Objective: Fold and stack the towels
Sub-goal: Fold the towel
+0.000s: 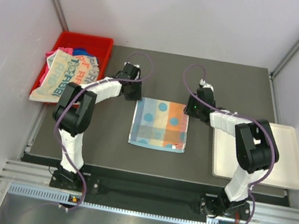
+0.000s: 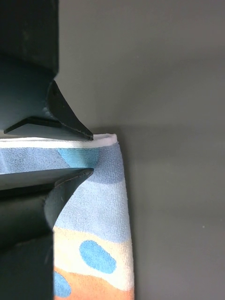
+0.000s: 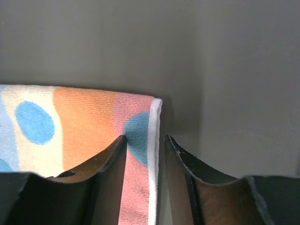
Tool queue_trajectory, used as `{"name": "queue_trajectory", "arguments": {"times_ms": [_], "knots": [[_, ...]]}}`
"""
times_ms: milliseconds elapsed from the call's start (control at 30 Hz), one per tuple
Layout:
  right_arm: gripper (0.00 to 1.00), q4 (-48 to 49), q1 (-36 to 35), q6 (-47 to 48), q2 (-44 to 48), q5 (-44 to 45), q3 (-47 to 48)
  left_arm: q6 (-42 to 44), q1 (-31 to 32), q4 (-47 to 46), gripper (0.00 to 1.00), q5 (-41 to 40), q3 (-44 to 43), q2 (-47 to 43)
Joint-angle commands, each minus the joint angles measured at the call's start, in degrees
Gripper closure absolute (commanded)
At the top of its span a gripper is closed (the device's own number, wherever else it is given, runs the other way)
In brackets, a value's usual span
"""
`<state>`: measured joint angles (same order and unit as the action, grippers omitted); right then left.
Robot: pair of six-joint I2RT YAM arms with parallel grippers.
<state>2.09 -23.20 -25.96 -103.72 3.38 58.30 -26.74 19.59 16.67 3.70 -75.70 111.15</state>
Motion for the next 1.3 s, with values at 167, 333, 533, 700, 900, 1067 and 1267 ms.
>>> {"name": "queue_trajectory", "arguments": {"times_ms": [167,333,533,700,900,1067,1267], "knots": [[0.73,1.08,1.05,0.29,-2.01,-0.83,4.18,0.2,-0.43,-2.87,0.72,1.31,-2.87,1.7],[0.87,0.2,1.4,0.2,-1.22,-0.83,4.8,0.02,-0.52,-2.34,0.86,1.57,-3.4,1.09],[0.92,-0.86,2.28,0.29,0.1,-1.09,5.59,0.2,-1.14,-1.46,0.99,1.04,-4.89,0.55],[0.93,-1.21,2.9,0.55,-0.69,-1.62,7.09,-0.24,-2.1,-0.76,1.0,1.3,-5.86,1.61],[0.96,-2.0,3.07,0.47,-1.3,-1.79,9.1,-0.33,-2.46,-1.02,1.0,1.83,-6.12,2.57],[0.93,-1.91,3.16,0.82,-3.76,-2.32,11.04,-0.59,-2.72,-0.41,0.83,0.96,-7.27,4.24],[0.75,-1.91,3.16,2.04,-2.89,-1.36,10.52,1.43,-2.81,0.3,0.6,-0.72,-8.67,4.51]]}}
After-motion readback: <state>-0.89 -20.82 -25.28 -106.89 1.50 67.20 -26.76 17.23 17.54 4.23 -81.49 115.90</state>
